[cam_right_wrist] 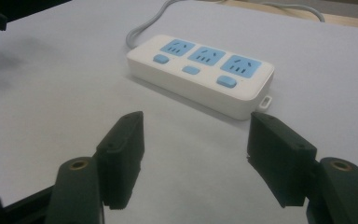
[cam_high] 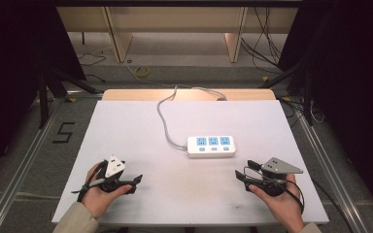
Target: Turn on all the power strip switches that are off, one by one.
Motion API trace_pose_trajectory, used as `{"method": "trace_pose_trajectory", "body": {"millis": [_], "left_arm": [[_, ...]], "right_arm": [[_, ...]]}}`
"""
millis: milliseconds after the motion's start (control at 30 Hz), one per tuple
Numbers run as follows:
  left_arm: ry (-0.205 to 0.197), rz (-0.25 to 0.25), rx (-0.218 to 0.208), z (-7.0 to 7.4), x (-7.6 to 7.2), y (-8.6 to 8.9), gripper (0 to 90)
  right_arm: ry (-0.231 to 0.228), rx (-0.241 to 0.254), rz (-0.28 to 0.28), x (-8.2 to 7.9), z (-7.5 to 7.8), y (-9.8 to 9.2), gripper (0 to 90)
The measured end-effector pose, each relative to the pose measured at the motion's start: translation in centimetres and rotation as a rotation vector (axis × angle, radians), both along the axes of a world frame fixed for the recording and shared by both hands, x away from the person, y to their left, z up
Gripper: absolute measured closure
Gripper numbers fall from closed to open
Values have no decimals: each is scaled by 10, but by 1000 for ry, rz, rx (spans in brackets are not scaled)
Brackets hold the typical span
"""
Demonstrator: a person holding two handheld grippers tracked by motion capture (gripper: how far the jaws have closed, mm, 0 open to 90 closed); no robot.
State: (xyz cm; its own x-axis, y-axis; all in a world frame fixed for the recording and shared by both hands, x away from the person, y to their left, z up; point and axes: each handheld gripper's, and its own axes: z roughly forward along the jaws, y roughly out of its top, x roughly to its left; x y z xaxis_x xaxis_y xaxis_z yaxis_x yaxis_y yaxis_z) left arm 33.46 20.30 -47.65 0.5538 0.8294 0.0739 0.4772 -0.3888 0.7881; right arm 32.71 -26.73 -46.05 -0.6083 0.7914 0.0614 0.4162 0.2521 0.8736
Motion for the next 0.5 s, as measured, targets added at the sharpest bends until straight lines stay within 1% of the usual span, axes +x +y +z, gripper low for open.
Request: {"method": "trace_pose_trajectory", "body": {"millis": [67,167,233,267,500], "left_arm": [[7,11,-4,-1,0,0,205],[5,9,2,-1,0,1,206],[10,5,4,-2,1,2,206],[10,13,-1,-2,1,3,206],[11,31,-5,-2,1,6,208]], "right_arm": [[1,-2,1,0,0,0,394],[1,-15,4,0,1,1,417],[-1,-23,10,0,3,2,447],[-2,-27,16,0,4,3,466],[-5,-86,25,8,13,10,711]]}}
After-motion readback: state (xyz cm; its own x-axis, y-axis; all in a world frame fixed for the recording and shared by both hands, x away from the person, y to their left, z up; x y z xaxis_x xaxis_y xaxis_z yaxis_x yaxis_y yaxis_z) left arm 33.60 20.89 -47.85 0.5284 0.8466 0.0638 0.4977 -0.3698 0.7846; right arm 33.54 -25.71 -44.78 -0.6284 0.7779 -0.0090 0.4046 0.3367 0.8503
